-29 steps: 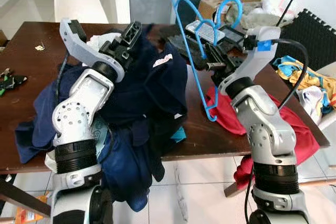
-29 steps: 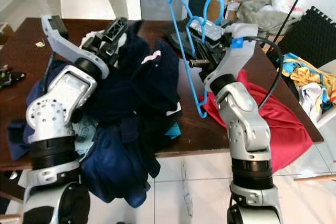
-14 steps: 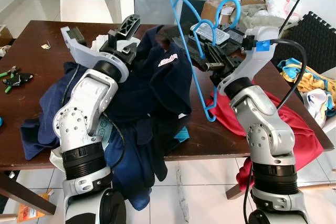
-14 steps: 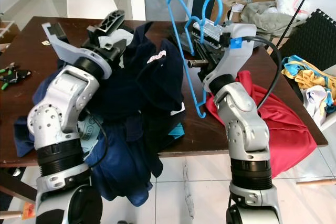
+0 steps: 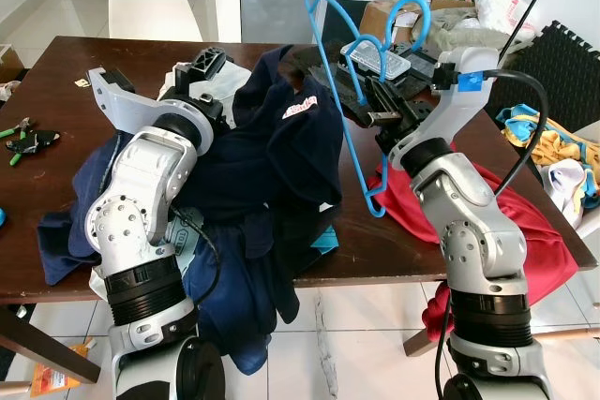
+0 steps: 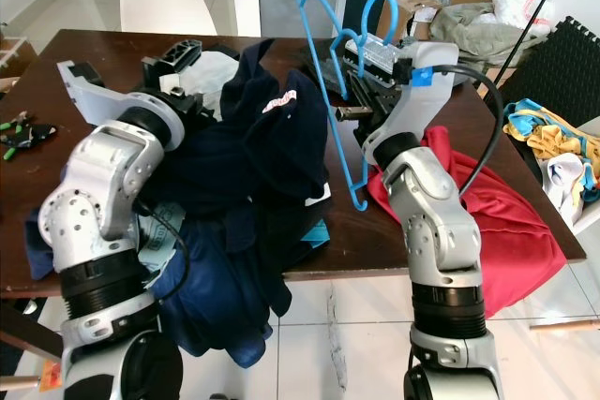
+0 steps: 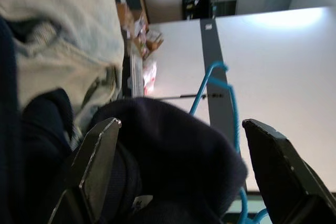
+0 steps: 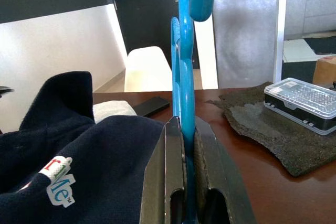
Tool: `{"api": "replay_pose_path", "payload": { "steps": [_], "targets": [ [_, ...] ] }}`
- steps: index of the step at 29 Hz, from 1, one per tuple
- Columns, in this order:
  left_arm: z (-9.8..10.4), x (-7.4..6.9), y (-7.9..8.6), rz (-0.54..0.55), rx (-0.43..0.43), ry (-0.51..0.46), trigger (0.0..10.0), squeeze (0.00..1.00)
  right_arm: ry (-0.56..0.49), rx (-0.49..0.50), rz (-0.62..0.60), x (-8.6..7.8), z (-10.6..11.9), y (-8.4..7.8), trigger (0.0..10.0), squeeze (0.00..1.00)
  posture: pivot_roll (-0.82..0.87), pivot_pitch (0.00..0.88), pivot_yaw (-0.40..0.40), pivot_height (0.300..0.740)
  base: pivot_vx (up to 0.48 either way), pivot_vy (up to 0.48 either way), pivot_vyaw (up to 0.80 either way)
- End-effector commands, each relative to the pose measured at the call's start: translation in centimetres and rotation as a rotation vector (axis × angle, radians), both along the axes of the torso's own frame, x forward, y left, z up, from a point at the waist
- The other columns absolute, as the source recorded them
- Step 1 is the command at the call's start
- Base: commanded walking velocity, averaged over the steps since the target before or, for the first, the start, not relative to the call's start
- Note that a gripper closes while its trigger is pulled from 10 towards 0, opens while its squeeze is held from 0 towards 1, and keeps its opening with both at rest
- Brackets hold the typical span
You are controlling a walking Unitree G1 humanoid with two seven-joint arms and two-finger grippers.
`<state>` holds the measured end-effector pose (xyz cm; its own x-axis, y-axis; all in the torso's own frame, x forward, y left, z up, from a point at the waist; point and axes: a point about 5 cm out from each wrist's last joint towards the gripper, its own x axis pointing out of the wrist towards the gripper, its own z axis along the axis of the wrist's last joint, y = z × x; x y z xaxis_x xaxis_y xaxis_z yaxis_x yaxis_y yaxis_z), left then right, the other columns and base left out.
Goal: Hang hanger
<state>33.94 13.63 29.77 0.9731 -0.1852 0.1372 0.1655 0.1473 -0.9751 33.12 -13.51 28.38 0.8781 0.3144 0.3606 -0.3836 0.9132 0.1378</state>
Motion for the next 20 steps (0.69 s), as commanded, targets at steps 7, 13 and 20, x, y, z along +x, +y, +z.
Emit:
{"api": "replay_pose_path", "payload": {
  "steps": [7,13,20],
  "targets": [
    [0.5,1.1,-2.5,-0.126,-0.01,-0.021,10.0,0.0,-0.015,0.004,-0.012,-0.2,0.3,-0.4,10.0,0.0,0.08,0.181,-0.035,0.74,0.0,0.0,0.0],
    [1.5,1.7,-3.9,-0.189,0.018,-0.059,10.0,0.0,-0.021,0.003,-0.011,-0.3,0.5,-0.2,10.0,0.0,0.07,0.177,-0.031,0.74,0.0,0.0,0.0],
    [-0.3,2.6,-2.9,-0.139,0.045,0.05,10.0,0.0,-0.022,0.003,-0.019,-0.4,0.6,-0.4,10.0,0.0,0.07,0.18,-0.029,0.74,0.0,0.0,0.0]
  ]
}}
